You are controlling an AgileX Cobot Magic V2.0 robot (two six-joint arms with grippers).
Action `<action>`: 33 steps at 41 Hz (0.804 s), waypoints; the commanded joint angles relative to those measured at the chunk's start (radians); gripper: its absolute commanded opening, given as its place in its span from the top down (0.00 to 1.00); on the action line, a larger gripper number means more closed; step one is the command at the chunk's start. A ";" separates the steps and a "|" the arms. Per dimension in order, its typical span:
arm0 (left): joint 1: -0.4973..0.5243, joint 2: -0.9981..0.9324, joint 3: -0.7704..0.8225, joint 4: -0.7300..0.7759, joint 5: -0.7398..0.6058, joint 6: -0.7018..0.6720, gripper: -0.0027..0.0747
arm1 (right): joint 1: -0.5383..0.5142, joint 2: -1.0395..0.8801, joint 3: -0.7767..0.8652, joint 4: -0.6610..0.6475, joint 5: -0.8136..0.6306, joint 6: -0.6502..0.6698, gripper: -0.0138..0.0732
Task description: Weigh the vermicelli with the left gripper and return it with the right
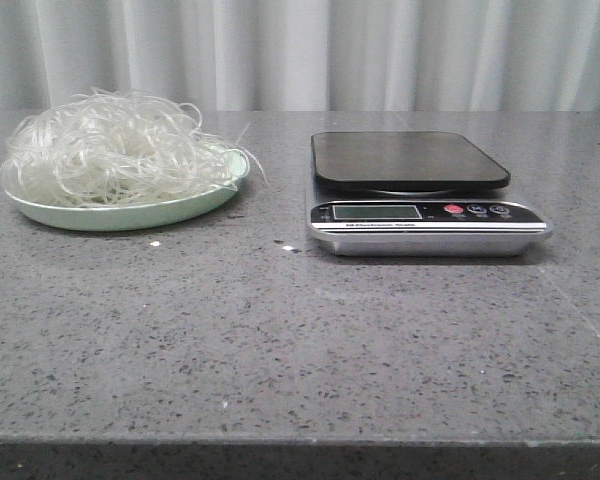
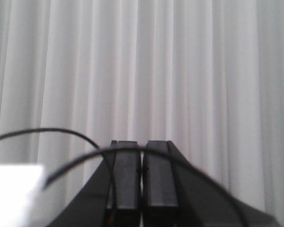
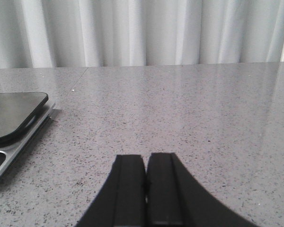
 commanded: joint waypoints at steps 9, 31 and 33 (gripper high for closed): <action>-0.008 0.323 -0.541 0.011 0.273 -0.003 0.79 | 0.001 -0.016 -0.009 0.001 -0.073 -0.009 0.67; -0.254 0.917 -0.919 0.004 0.784 0.001 0.52 | 0.001 -0.016 -0.009 0.001 -0.073 -0.009 0.67; -0.275 0.948 -0.927 0.004 0.794 0.001 0.39 | 0.001 -0.016 -0.009 0.001 -0.073 -0.009 0.67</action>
